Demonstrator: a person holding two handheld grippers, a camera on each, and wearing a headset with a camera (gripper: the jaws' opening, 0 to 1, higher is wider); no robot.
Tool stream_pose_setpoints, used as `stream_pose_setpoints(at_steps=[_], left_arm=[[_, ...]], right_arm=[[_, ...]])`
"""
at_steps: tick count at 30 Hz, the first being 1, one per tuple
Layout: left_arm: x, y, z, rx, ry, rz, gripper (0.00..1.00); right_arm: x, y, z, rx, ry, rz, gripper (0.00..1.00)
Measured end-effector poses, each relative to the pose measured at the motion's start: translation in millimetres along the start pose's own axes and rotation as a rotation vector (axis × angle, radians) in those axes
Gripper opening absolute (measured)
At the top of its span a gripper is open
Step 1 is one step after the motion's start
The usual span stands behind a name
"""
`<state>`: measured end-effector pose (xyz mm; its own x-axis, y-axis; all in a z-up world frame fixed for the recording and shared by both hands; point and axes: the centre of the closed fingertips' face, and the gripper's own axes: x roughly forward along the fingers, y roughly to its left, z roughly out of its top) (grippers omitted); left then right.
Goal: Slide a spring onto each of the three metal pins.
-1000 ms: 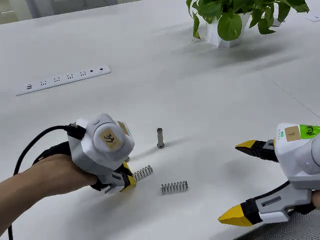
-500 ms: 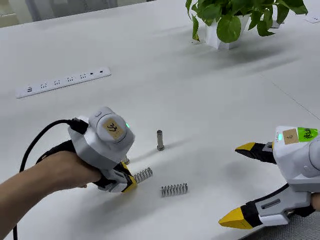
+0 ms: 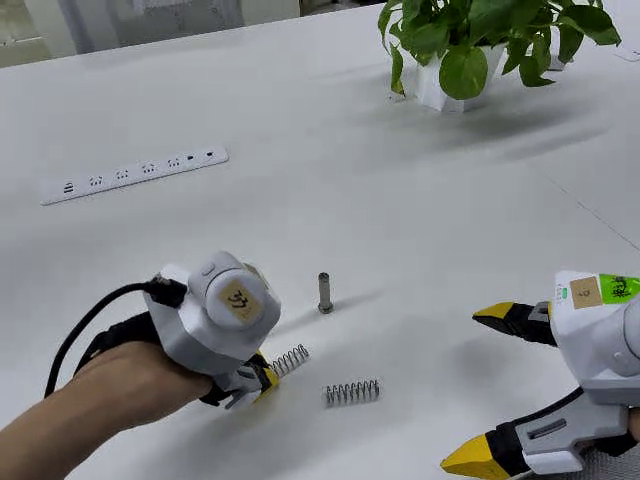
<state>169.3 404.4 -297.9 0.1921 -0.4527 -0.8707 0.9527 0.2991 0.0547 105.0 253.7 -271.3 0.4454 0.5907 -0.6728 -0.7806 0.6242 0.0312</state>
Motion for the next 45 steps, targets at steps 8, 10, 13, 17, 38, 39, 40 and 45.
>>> stream_pose_setpoints(at_steps=[8,10,13,17,38,39,40,45], left_arm=[[-12.4,-5.8,7.5,-0.049,-0.136,0.033,0.10],[-17.9,-7.4,10.5,-0.060,-0.177,0.035,0.10],[-26.5,-9.4,11.0,-0.057,-0.220,0.051,0.10],[-38.1,-12.5,14.7,-0.083,-0.297,0.078,0.10],[-64.2,-61.9,28.5,0.014,-0.496,-0.019,0.10],[-64.4,-63.4,28.5,0.020,-0.496,-0.024,0.10],[-64.9,-65.3,28.7,0.028,-0.496,-0.029,0.10],[-66.8,-71.0,29.9,0.058,-0.501,-0.049,0.10]], right_arm=[[0.9,3.6,-1.5,0.000,0.007,0.016,0.96],[0.9,4.3,-1.2,0.001,0.006,0.020,0.96],[1.1,5.5,-0.5,0.006,0.005,0.026,0.95],[3.2,10.4,4.4,0.005,0.000,0.040,0.95],[11.7,50.0,84.2,-0.082,-0.065,0.255,0.68],[11.9,51.9,84.8,-0.090,-0.060,0.264,0.67],[12.1,55.1,85.7,-0.093,-0.052,0.282,0.65],[13.5,66.0,90.2,-0.121,-0.040,0.327,0.55]])
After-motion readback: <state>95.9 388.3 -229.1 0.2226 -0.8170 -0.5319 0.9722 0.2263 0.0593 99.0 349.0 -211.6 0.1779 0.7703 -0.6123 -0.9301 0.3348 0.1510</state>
